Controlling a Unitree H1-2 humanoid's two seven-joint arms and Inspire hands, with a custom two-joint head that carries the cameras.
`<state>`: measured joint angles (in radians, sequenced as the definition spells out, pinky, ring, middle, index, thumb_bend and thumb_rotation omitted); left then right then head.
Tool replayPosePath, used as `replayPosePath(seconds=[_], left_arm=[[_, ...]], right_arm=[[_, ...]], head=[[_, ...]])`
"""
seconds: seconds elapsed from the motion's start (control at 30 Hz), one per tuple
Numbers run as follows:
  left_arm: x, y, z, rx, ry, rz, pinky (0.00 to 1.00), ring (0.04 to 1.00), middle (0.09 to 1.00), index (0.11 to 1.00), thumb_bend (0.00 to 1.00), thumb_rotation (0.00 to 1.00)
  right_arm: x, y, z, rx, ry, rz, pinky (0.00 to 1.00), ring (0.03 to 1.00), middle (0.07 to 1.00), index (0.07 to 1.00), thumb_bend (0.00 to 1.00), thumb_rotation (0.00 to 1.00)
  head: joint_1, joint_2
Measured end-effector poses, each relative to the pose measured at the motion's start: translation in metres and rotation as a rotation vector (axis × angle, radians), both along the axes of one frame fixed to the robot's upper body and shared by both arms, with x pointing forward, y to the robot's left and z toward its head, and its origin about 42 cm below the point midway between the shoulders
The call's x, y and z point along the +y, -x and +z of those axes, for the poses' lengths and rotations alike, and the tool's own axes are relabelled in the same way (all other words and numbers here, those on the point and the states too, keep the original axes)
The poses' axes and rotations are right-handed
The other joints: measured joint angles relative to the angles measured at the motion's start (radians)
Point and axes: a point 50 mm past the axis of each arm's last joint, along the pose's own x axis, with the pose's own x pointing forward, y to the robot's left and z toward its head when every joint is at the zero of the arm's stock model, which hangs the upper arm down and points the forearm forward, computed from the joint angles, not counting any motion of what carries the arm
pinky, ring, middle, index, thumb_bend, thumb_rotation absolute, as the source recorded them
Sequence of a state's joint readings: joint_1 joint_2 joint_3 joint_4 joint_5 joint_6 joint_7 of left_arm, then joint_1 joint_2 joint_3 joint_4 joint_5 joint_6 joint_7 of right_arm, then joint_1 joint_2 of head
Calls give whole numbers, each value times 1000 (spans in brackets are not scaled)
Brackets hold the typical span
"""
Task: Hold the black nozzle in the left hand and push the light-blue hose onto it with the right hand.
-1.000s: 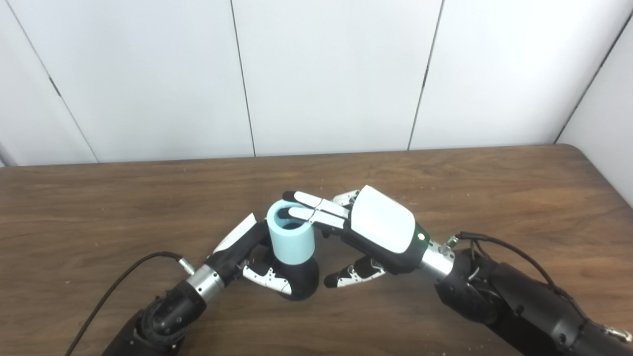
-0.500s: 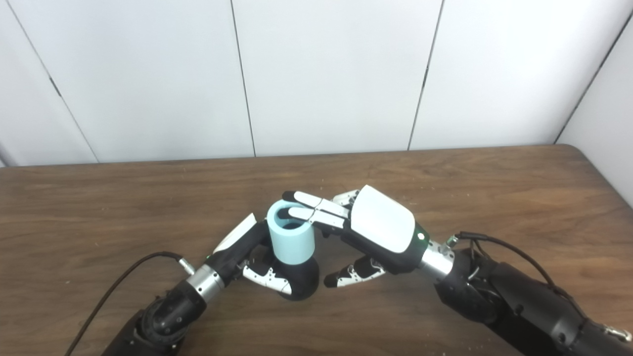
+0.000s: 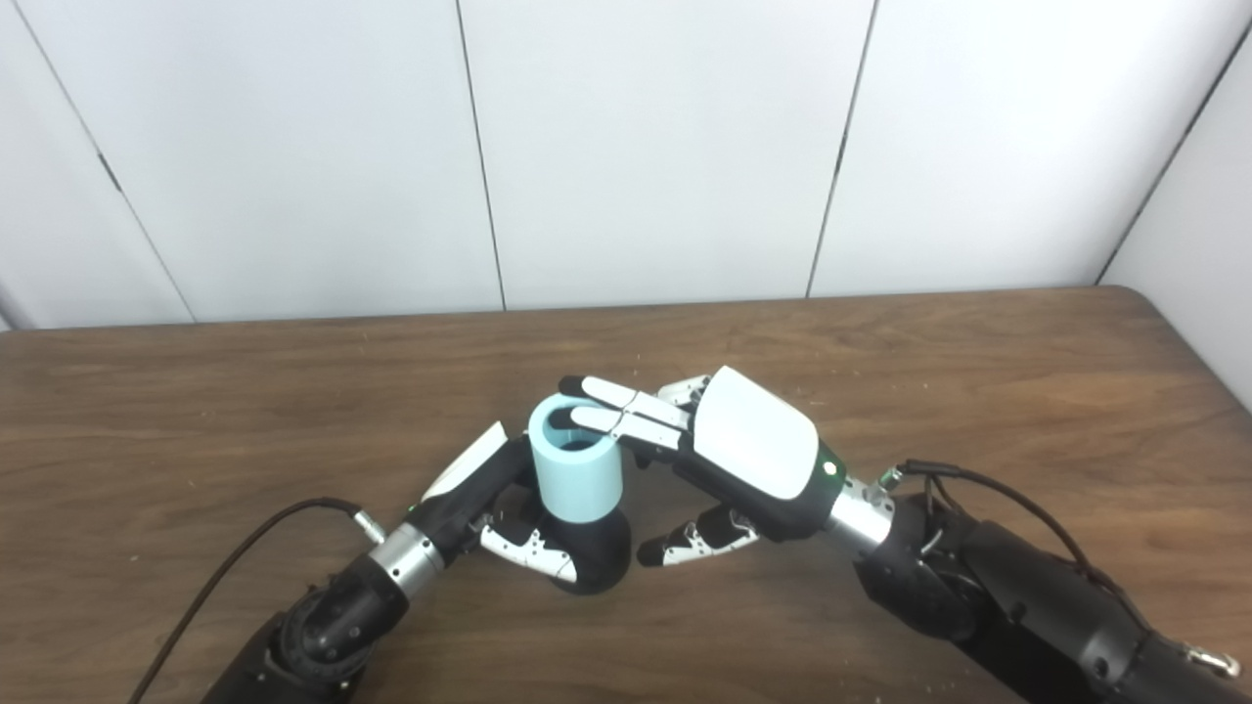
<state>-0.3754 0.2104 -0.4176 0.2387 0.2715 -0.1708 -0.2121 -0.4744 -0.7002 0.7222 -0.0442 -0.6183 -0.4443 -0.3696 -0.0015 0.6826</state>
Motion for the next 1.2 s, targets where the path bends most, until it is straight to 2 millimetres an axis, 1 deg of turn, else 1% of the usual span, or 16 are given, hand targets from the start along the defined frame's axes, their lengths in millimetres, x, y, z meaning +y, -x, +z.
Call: replayPosePath(seconds=[0.13, 0.27, 0.97, 1.2], left_arm=[[0, 0, 0, 0, 0, 0, 167, 239, 335, 495, 519, 85], [0, 0, 0, 0, -1, 0, 167, 239, 335, 495, 519, 85], [0, 0, 0, 0, -1, 0, 167, 240, 335, 495, 519, 85], [0, 0, 0, 0, -2, -1, 167, 240, 333, 495, 519, 85]], right_arm=[[3, 2, -6, 14, -31, -13, 416, 455, 910, 887, 476, 0], [-1, 2, -7, 28, -9, -29, 415, 456, 913, 889, 476, 0], [1, 7, -9, 56, 7, -34, 417, 454, 916, 891, 476, 0], [0, 8, -6, 44, 31, -11, 420, 450, 910, 885, 477, 0]], head=[[0, 0], [0, 0], [0, 2], [0, 2]])
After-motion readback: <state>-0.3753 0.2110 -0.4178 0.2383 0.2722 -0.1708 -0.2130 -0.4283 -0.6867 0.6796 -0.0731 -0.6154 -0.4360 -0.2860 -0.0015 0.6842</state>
